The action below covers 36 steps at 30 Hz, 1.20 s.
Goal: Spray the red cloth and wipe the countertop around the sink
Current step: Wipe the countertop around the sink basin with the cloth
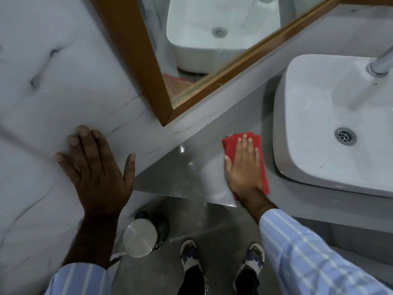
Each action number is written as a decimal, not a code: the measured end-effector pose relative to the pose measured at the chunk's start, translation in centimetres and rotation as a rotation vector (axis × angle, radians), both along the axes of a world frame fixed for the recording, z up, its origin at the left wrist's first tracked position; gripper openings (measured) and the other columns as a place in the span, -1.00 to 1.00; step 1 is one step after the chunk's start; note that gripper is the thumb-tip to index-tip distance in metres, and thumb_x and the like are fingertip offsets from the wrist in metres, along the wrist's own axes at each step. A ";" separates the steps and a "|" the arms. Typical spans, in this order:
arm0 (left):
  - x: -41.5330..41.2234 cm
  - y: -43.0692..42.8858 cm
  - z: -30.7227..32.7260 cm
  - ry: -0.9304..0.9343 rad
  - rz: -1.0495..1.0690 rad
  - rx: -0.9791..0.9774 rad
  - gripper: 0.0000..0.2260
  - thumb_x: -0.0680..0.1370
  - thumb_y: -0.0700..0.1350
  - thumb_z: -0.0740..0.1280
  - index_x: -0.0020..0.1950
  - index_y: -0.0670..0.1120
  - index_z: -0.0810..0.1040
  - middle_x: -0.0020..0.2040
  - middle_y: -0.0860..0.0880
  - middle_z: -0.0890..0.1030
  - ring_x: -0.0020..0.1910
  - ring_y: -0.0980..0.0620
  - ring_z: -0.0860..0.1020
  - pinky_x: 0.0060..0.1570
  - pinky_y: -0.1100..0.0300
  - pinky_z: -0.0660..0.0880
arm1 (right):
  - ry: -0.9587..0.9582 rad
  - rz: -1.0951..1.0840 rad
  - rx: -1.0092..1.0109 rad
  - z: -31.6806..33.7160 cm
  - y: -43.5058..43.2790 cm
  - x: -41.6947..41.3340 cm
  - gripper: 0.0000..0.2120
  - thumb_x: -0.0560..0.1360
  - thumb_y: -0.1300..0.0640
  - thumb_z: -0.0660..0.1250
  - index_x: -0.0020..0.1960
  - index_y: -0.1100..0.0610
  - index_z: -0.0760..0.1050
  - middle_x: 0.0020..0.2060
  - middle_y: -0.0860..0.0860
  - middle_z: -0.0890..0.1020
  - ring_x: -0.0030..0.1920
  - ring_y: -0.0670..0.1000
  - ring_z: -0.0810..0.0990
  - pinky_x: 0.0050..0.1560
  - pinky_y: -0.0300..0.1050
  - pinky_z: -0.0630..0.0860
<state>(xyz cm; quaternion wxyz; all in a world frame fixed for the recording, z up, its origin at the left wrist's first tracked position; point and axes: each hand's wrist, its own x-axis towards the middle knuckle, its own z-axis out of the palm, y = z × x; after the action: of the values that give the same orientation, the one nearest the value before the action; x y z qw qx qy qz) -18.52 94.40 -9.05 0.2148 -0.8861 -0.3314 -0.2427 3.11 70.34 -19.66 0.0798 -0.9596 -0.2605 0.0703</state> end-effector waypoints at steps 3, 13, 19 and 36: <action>0.1 -0.2 0.1 -0.011 0.002 -0.021 -0.18 0.68 0.21 0.23 0.69 -0.23 -0.11 0.62 -0.38 0.21 0.68 -0.07 -0.34 0.64 -0.13 -0.33 | 0.060 0.425 0.062 -0.2 4.7 -5.2 -0.28 0.65 -0.15 0.18 0.66 0.23 0.13 0.64 0.22 0.22 0.65 0.23 0.17 0.66 0.19 0.09; -0.4 -0.3 0.9 -0.038 -0.031 -0.018 -0.21 0.69 0.16 0.25 0.69 -0.24 -0.06 0.60 -0.37 0.28 0.69 -0.04 -0.31 0.66 -0.10 -0.30 | 0.009 0.400 -0.029 -0.8 -1.3 -1.7 -0.32 0.71 -0.20 0.00 0.69 0.18 0.04 0.69 0.11 0.13 0.69 0.10 0.03 0.66 0.17 0.10; -0.4 -0.7 1.0 -0.035 -0.042 -0.021 -0.21 0.69 0.18 0.24 0.69 -0.24 -0.06 0.61 -0.37 0.27 0.69 -0.05 -0.30 0.66 -0.11 -0.28 | 0.122 0.208 0.054 0.1 6.5 -6.5 -0.31 0.70 -0.17 0.10 0.68 0.20 0.06 0.67 0.16 0.15 0.68 0.18 0.07 0.68 0.19 -0.01; -0.4 -0.4 0.7 -0.024 -0.027 0.009 -0.18 0.68 0.17 0.26 0.68 -0.25 -0.09 0.59 -0.37 0.25 0.69 -0.05 -0.32 0.66 -0.12 -0.28 | 0.042 0.049 0.024 -1.9 2.5 -9.0 -0.34 0.71 -0.18 0.03 0.67 0.18 0.11 0.66 0.16 0.22 0.66 0.18 0.15 0.65 0.20 0.09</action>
<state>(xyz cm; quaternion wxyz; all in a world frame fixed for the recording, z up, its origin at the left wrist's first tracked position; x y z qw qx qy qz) -18.88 93.98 -8.35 0.2117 -0.8865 -0.3209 -0.2576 -5.89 72.83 -21.55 0.0952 -0.9502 -0.2831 0.0892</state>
